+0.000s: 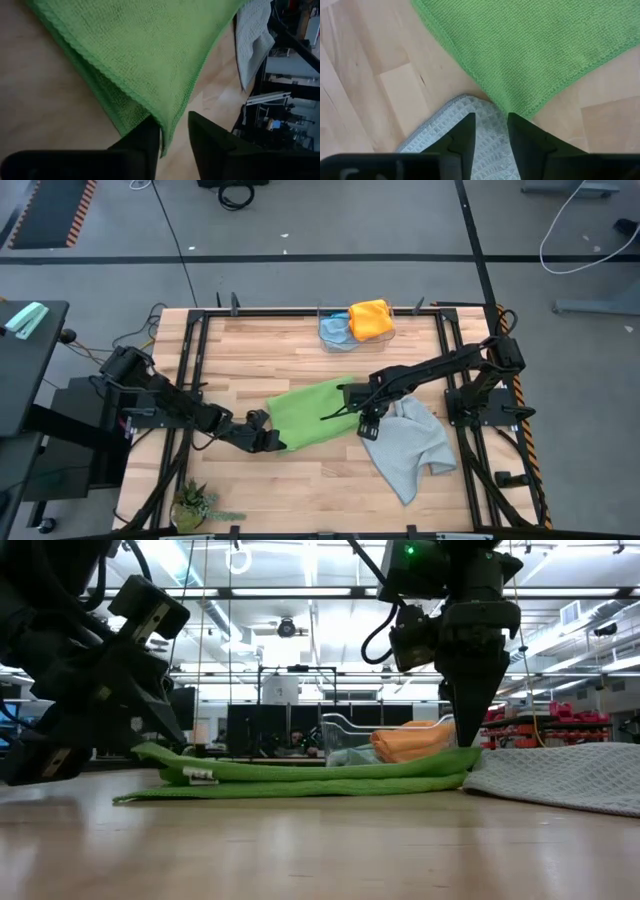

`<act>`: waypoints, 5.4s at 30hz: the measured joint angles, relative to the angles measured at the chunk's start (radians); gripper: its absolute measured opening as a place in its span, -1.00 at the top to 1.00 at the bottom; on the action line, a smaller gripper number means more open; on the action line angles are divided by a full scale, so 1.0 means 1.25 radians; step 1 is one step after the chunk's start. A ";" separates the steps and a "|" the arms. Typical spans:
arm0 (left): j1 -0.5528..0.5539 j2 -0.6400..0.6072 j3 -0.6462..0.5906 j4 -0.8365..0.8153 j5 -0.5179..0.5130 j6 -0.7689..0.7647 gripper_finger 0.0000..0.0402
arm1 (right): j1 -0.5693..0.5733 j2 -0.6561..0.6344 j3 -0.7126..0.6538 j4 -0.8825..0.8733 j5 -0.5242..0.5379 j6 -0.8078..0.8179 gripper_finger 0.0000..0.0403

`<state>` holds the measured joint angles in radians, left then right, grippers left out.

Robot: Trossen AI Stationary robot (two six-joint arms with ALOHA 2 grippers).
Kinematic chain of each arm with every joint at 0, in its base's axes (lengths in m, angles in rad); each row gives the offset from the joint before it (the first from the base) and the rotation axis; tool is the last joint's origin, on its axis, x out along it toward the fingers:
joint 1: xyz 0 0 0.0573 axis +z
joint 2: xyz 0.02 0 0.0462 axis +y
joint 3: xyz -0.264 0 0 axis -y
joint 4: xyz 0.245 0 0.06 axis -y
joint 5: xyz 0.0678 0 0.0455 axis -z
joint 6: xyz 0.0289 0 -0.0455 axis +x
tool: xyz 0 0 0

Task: Fold microfiber towels
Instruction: Fold the green microfiber cloth

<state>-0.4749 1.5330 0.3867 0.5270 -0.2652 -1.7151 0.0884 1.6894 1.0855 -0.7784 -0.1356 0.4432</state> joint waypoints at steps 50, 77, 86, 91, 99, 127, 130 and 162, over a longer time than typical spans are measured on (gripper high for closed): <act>0.059 -0.125 -0.001 0.083 -0.250 0.193 0.06 | -0.311 -0.169 -0.109 0.106 -0.297 0.082 0.32; 0.145 -0.124 -0.001 -0.139 -0.260 0.233 0.22 | -0.353 -0.220 -0.485 0.632 -0.284 0.552 0.32; 0.145 -0.124 -0.001 -0.138 -0.260 0.252 0.24 | -0.352 -0.220 -0.486 0.665 -0.195 0.586 0.32; 0.145 -0.124 -0.001 -0.138 -0.260 0.271 0.26 | -0.351 -0.212 -0.485 0.665 -0.179 0.586 0.32; 0.139 -0.124 -0.001 -0.138 -0.260 0.271 0.27 | -0.317 -0.116 -0.482 0.769 -0.179 0.612 0.32; 0.138 -0.124 -0.001 -0.138 -0.242 0.274 0.32 | -0.206 -0.001 -0.377 0.767 -0.099 0.615 0.38; 0.136 -0.123 -0.001 -0.138 -0.224 0.274 0.33 | -0.198 -0.001 -0.377 0.771 -0.090 0.613 0.47; 0.146 -0.123 0.000 -0.329 -0.041 0.181 0.85 | -0.104 -0.056 -0.336 0.826 0.051 0.568 0.98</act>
<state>-0.2924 1.3788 0.3870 0.1159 -0.3167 -1.4891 -0.0414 1.6192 0.6656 0.2535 -0.0719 1.1535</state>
